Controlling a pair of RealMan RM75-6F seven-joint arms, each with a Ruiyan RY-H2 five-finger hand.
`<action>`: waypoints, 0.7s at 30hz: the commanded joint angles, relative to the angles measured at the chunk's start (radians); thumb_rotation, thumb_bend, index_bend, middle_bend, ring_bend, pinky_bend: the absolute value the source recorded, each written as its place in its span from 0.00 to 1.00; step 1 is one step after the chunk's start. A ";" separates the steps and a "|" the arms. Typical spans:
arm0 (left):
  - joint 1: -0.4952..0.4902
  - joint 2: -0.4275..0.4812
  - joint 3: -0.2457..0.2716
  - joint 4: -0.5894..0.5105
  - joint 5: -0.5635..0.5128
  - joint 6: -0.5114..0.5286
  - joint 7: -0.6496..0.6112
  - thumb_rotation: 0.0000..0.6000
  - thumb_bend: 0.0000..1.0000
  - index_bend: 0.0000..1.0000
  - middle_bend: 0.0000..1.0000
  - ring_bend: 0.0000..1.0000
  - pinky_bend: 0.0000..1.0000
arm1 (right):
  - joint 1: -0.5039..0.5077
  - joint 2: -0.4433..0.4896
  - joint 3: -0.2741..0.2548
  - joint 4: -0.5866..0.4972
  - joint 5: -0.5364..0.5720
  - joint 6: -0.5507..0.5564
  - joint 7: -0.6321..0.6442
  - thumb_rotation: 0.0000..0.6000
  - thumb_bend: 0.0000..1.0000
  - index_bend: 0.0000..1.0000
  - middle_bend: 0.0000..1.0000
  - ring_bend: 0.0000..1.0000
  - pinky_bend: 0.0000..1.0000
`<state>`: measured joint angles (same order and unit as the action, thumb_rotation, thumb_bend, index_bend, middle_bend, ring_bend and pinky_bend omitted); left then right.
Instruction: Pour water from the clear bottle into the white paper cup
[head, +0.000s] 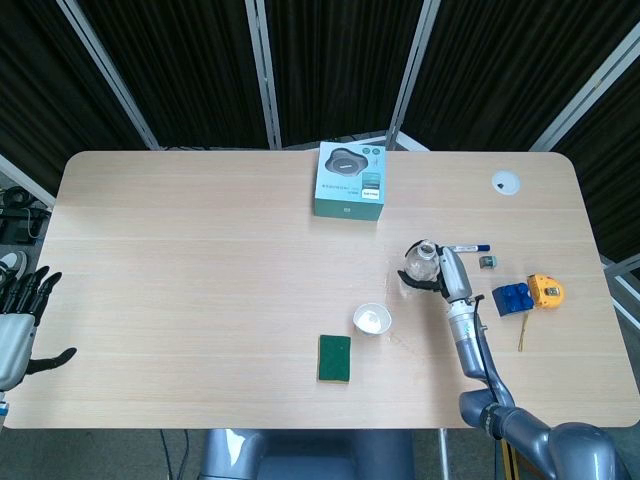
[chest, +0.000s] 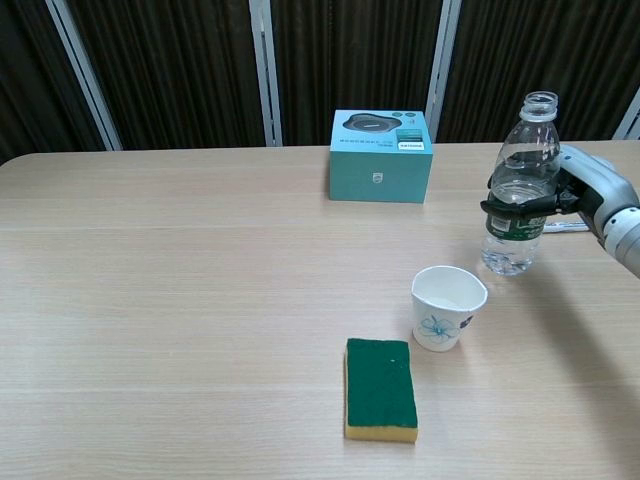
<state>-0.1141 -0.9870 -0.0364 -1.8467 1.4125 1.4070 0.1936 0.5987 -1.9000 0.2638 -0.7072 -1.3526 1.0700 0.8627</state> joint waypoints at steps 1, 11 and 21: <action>-0.001 -0.001 0.000 0.000 0.000 0.000 0.002 1.00 0.00 0.00 0.00 0.00 0.00 | -0.001 -0.019 -0.003 0.027 0.005 -0.009 0.018 1.00 0.28 0.51 0.59 0.44 0.42; -0.003 -0.007 0.003 0.001 -0.004 -0.005 0.013 1.00 0.00 0.00 0.00 0.00 0.00 | -0.004 -0.039 -0.015 0.084 -0.003 -0.021 0.073 1.00 0.00 0.25 0.37 0.31 0.33; -0.002 -0.005 0.004 -0.003 -0.001 0.000 0.010 1.00 0.00 0.00 0.00 0.00 0.00 | -0.006 -0.039 -0.027 0.107 -0.014 -0.024 0.103 1.00 0.00 0.13 0.26 0.21 0.21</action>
<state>-0.1158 -0.9918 -0.0320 -1.8498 1.4113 1.4070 0.2041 0.5926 -1.9398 0.2381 -0.6002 -1.3651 1.0453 0.9645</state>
